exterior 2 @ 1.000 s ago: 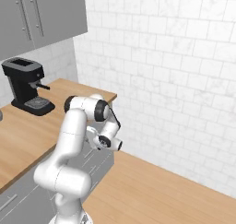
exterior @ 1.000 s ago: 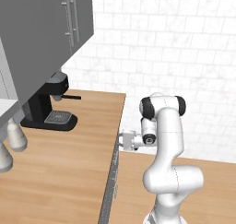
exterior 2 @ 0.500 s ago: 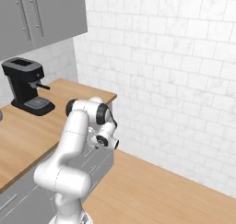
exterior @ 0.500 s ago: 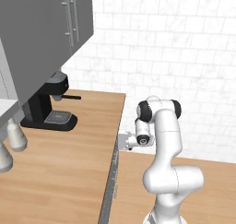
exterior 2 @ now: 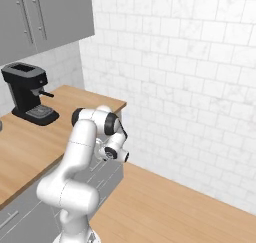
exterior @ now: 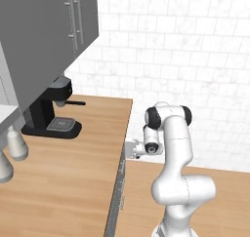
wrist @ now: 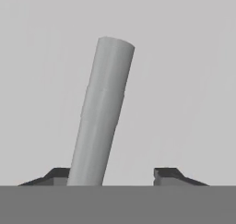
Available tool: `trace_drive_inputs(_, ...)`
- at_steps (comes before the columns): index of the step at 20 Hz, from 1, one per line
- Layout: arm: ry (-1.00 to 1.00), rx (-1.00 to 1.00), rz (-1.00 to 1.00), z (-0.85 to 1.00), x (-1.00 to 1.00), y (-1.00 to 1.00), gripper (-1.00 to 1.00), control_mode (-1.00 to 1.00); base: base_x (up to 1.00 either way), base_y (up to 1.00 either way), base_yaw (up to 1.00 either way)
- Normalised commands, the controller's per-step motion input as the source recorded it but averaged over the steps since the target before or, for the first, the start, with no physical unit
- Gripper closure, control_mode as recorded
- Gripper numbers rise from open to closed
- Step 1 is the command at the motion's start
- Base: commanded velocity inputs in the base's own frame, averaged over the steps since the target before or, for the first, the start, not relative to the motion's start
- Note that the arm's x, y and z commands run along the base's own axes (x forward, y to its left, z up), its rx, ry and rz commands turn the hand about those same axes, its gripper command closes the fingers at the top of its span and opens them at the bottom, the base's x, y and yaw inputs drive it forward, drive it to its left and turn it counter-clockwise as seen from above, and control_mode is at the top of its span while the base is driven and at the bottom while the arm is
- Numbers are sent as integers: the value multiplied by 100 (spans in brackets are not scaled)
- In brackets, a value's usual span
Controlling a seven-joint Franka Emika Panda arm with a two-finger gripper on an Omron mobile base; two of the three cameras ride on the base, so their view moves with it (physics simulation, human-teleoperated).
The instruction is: Take a straw from the drawer in front and place it inside the glass cup on the dining counter.
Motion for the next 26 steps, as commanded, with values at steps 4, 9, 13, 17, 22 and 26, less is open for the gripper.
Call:
trace_drive_inputs(4, -6, 0, -6, 0, 0, -32, 100, -100, 0, 0, 0)
trace_drive_inputs(9, -5, -1, -4, 0, -3, -58, 100, -100, 0, 0, 0)
trace_drive_inputs(13, 0, -1, -2, 0, -3, -83, 100, -100, 0, 0, 0)
trace_drive_inputs(17, 7, 0, 0, 0, 0, -99, 100, -100, 0, 0, 0)
trace_drive_inputs(22, 15, 0, 0, 6, 0, -100, 100, -100, 0, 0, 0)
trace_drive_inputs(26, 19, 0, 0, 7, 0, -100, 100, -100, 0, 0, 0)
